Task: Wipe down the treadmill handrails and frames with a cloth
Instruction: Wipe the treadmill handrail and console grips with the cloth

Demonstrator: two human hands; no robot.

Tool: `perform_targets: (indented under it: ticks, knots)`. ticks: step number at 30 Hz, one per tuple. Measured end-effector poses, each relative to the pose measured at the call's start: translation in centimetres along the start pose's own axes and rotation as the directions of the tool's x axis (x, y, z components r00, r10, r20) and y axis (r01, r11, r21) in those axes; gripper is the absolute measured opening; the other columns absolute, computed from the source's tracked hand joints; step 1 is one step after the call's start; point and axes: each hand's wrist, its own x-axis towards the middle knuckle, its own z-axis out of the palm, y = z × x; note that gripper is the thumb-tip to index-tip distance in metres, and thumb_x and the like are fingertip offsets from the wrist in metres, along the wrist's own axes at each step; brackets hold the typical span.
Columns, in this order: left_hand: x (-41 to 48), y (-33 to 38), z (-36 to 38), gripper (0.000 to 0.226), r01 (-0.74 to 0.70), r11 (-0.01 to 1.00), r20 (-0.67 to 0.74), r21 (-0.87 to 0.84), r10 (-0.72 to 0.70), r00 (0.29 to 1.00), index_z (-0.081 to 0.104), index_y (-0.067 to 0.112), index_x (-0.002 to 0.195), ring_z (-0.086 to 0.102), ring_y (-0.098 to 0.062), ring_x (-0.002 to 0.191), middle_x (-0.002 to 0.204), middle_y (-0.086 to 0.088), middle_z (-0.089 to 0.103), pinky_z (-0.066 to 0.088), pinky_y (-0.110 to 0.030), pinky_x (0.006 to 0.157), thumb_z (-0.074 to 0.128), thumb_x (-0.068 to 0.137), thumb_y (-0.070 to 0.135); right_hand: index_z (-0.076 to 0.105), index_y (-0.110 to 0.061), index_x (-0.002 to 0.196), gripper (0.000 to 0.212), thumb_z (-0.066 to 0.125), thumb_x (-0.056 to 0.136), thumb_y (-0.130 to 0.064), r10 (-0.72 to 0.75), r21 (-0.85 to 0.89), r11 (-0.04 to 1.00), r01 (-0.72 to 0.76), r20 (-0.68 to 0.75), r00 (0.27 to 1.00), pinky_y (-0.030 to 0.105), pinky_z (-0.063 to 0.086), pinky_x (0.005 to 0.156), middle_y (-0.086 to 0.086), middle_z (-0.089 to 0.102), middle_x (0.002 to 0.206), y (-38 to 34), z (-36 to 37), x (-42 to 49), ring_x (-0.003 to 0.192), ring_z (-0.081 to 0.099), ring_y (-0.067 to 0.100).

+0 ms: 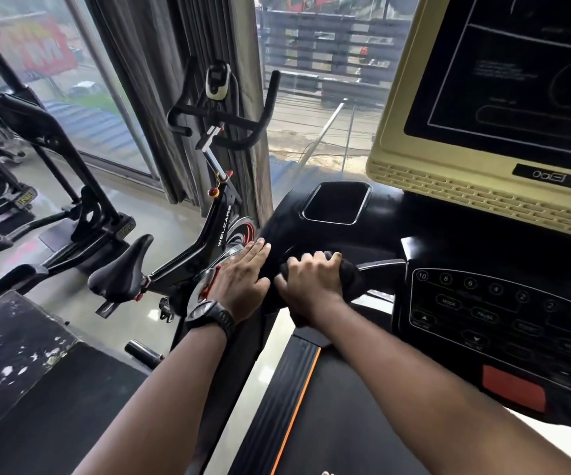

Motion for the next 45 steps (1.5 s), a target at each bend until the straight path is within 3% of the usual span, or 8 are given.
perform_targets:
  ticks: [5, 9, 24, 28, 33, 38, 42, 45]
  knots:
    - [0.0, 0.1, 0.0, 0.08, 0.004, 1.0, 0.002, 0.022, -0.004, 1.0, 0.034, 0.015, 0.153, 0.019, -0.014, 0.15, 0.162, -0.004, 0.025, 0.016, -0.035, 0.123, 0.038, 0.074, 0.029, 0.067, -0.019, 0.094, 0.04, 0.048, 0.089, -0.054, -0.072, -0.004, 0.997, 0.072, -0.122, 0.99, 0.059, 0.033, 0.096, 0.006, 0.066, 0.097, 0.7, 1.6, -3.1, 0.096, 0.059, 0.032]
    - [-0.2, 0.1, -0.2, 0.081, -0.004, 1.0, 0.014, 0.031, 0.004, 1.0, 0.032, 0.015, 0.154, 0.017, -0.014, 0.151, 0.163, -0.004, 0.023, 0.017, -0.037, 0.123, 0.038, 0.074, 0.029, 0.073, -0.022, 0.092, 0.047, 0.041, 0.088, -0.057, -0.01, 0.025, 1.0, 0.01, 0.006, 1.0, 0.056, 0.031, 0.099, 0.005, 0.071, 0.095, 0.4, -0.3, 0.3, 0.094, 0.062, 0.03]
    - [0.0, -0.1, -0.1, 0.083, -0.021, 0.999, 0.051, -0.043, 0.023, 0.998, 0.028, 0.016, 0.155, 0.013, -0.016, 0.152, 0.164, -0.004, 0.019, 0.018, -0.044, 0.122, 0.034, 0.074, 0.035, 0.069, -0.021, 0.086, 0.039, 0.052, 0.083, -0.056, -0.013, -0.012, 1.0, 0.012, -0.115, 0.993, 0.057, 0.037, 0.095, 0.003, 0.065, 0.088, 0.8, 0.9, -3.1, 0.09, 0.06, 0.031]
    - [-0.1, 0.1, -0.4, 0.084, -0.012, 0.999, 0.076, -0.031, 0.015, 0.997, 0.023, 0.018, 0.157, 0.009, -0.015, 0.152, 0.165, -0.002, 0.014, 0.015, -0.044, 0.123, 0.033, 0.075, 0.036, 0.073, -0.026, 0.105, 0.054, 0.041, 0.086, -0.065, 0.078, -0.032, 0.997, -0.074, 0.165, 0.983, 0.05, 0.035, 0.096, 0.004, 0.071, 0.109, 1.1, -1.6, 1.6, 0.107, 0.062, 0.028]
    - [0.2, 0.3, -0.3, 0.084, -0.009, 0.999, 0.072, -0.035, 0.011, 0.997, 0.024, 0.016, 0.156, 0.01, -0.016, 0.152, 0.165, -0.003, 0.016, 0.017, -0.046, 0.122, 0.033, 0.075, 0.038, 0.07, -0.021, 0.087, 0.044, 0.052, 0.083, -0.061, 0.027, -0.081, 0.996, -0.029, -0.024, 0.999, 0.054, 0.036, 0.094, 0.002, 0.066, 0.088, 1.2, 0.5, -2.4, 0.09, 0.06, 0.029]
    - [0.4, 0.3, -0.4, 0.083, 0.004, 0.999, 0.086, -0.052, 0.0, 0.996, 0.023, 0.018, 0.156, 0.007, -0.013, 0.152, 0.166, -0.001, 0.013, 0.016, -0.048, 0.122, 0.034, 0.077, 0.042, 0.073, -0.026, 0.101, 0.053, 0.042, 0.085, -0.065, 0.131, -0.068, 0.99, -0.121, 0.166, 0.977, 0.051, 0.034, 0.098, 0.003, 0.071, 0.104, 0.8, -1.8, 1.0, 0.104, 0.061, 0.028]
    - [0.5, 0.2, -0.2, 0.085, -0.001, 0.999, 0.087, -0.042, 0.005, 0.996, 0.023, 0.017, 0.156, 0.007, -0.014, 0.153, 0.165, -0.002, 0.014, 0.017, -0.049, 0.121, 0.035, 0.076, 0.043, 0.07, -0.021, 0.085, 0.044, 0.05, 0.081, -0.059, 0.044, -0.061, 0.997, -0.046, -0.033, 0.998, 0.055, 0.035, 0.094, 0.003, 0.067, 0.087, 1.2, 0.2, -2.2, 0.088, 0.061, 0.03]
    - [0.5, 0.1, -0.1, 0.085, -0.006, 1.0, 0.081, -0.027, 0.008, 0.997, 0.022, 0.018, 0.156, 0.007, -0.014, 0.153, 0.165, -0.002, 0.014, 0.018, -0.05, 0.12, 0.035, 0.077, 0.044, 0.073, -0.026, 0.1, 0.054, 0.041, 0.084, -0.066, 0.089, -0.057, 0.995, -0.081, 0.153, 0.984, 0.052, 0.035, 0.097, 0.003, 0.072, 0.104, 1.7, -2.0, 1.1, 0.104, 0.063, 0.028]
